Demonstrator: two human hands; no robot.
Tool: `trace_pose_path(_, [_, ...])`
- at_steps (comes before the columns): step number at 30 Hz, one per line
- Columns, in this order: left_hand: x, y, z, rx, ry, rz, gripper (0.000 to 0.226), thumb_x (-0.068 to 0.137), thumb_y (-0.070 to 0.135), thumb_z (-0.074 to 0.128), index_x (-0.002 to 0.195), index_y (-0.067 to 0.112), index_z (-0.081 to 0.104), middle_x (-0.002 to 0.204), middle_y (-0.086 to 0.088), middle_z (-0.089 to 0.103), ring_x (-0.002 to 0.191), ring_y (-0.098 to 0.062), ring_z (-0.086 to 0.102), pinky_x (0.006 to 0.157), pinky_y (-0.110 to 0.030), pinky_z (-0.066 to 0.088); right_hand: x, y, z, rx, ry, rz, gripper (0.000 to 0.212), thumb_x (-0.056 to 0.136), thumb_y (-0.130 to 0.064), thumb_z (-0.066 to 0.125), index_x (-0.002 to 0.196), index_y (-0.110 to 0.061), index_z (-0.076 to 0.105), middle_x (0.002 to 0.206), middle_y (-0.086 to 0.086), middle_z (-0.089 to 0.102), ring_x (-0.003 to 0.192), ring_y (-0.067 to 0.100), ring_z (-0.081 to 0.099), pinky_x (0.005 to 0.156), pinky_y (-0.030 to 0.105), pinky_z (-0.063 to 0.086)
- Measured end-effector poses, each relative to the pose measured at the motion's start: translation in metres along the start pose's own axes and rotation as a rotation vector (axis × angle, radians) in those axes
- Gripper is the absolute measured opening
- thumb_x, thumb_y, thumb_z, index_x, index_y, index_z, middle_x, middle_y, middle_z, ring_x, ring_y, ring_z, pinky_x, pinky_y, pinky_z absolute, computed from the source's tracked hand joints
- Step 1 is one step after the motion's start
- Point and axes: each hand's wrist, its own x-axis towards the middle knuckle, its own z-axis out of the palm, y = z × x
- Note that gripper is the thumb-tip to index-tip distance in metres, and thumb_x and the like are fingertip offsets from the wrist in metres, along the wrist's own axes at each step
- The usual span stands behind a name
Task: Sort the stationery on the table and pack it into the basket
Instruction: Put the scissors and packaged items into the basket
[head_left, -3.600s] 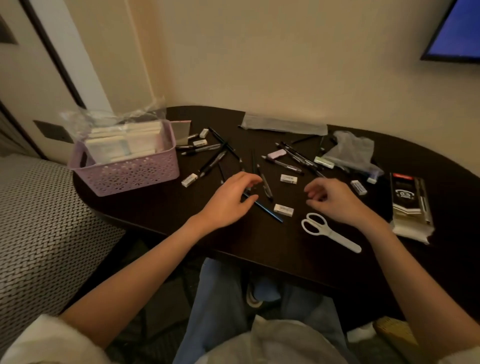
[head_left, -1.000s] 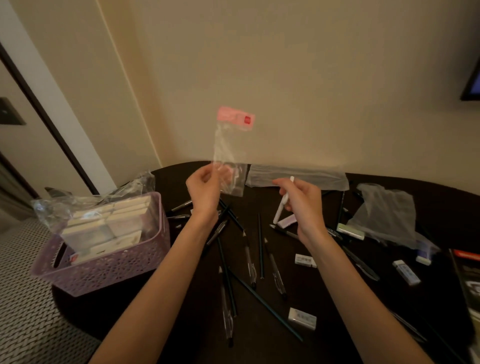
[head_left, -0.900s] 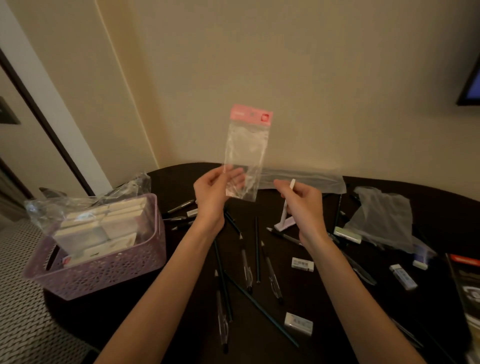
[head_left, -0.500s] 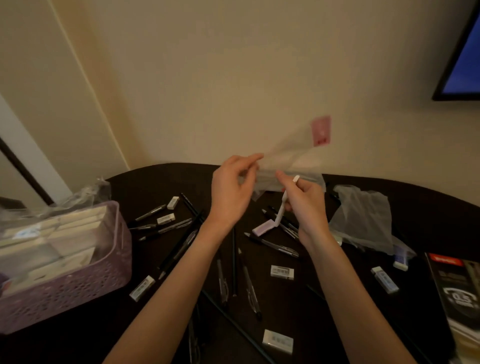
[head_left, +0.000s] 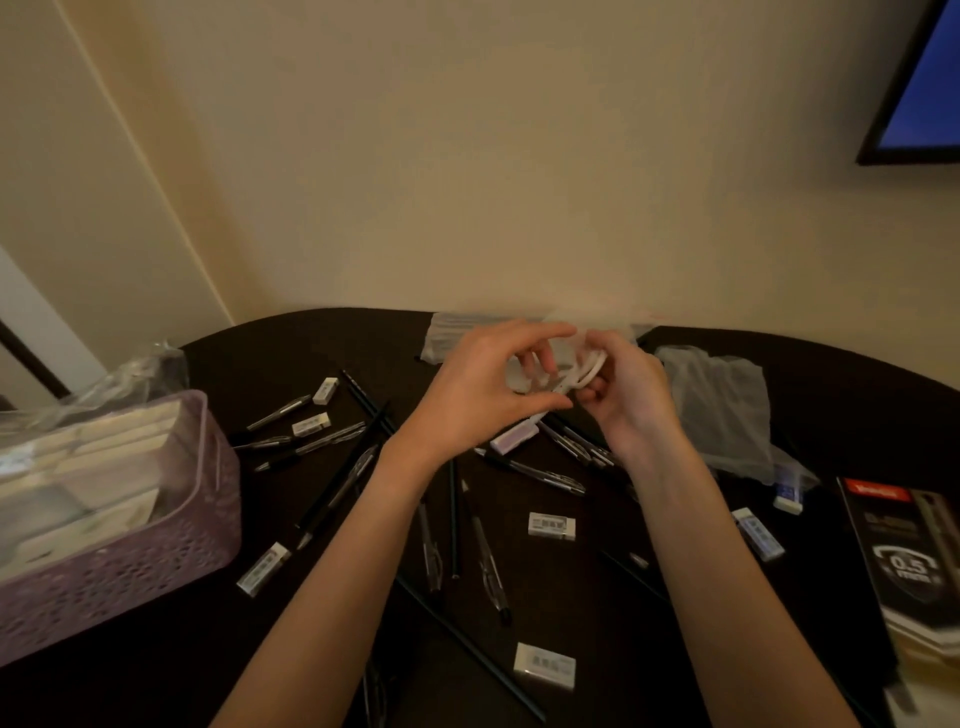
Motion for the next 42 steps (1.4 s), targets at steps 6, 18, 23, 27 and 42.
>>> trace_pose_path(6, [-0.013,-0.010,-0.015,0.159,-0.072,-0.018,0.038,0.069,0.034,0.083,0.101,0.019,0.069,0.091,0.010,0.066,0.087,-0.006,0.060,0.083,-0.039,0.050,0.003,0.005,0.000,0.000,-0.024,0.012,0.020,0.092,-0.015,0.055,0.091,-0.007,0.073,0.061,-0.003,0.043,0.049,0.005,0.033,0.043,0.016,0.031])
trace_pose_path(18, [-0.062,0.023,-0.013,-0.198,0.276,-0.523,0.014,0.085,0.028,0.058,0.078,0.033,0.070,0.127,0.004,0.045,0.126,-0.009,0.038,0.099,-0.025,0.034,-0.024,-0.003,0.010,0.081,-0.123,-0.063,0.019,0.092,-0.014,0.056,0.095,-0.005,0.072,0.062,-0.004,0.044,0.049,0.004,0.033,0.044,0.016,0.028])
trace_pose_path(23, [-0.073,0.044,-0.006,-0.449,0.379,-0.747,0.002,0.085,0.018,0.071,0.087,0.018,0.069,0.094,-0.002,0.069,0.093,-0.010,0.065,0.077,-0.019,0.051,-0.054,0.001,0.008,0.048,-0.122,-0.064,0.020,0.092,-0.014,0.056,0.099,-0.003,0.071,0.060,-0.005,0.045,0.049,0.004,0.034,0.045,0.016,0.029])
trace_pose_path(27, [-0.085,0.059,-0.012,-0.917,0.369,-1.029,0.038,0.084,0.008,0.071,0.116,0.000,0.054,0.107,-0.016,0.069,0.094,-0.021,0.070,0.075,-0.027,0.058,-0.076,0.001,0.006,-0.021,-0.136,-0.085,0.019,0.093,-0.015,0.056,0.090,-0.007,0.073,0.060,-0.003,0.044,0.050,0.005,0.032,0.044,0.015,0.031])
trace_pose_path(42, [-0.116,0.098,-0.045,-1.142,0.301,-0.998,0.025,0.088,-0.012,0.054,0.111,-0.005,0.061,0.102,-0.020,0.072,0.093,-0.026,0.072,0.079,-0.032,0.060,-0.113,0.012,-0.001,-0.325,0.059,-0.214,0.015,0.091,-0.017,0.062,0.090,-0.008,0.074,0.087,0.004,0.071,0.087,0.011,0.064,0.070,0.019,0.044])
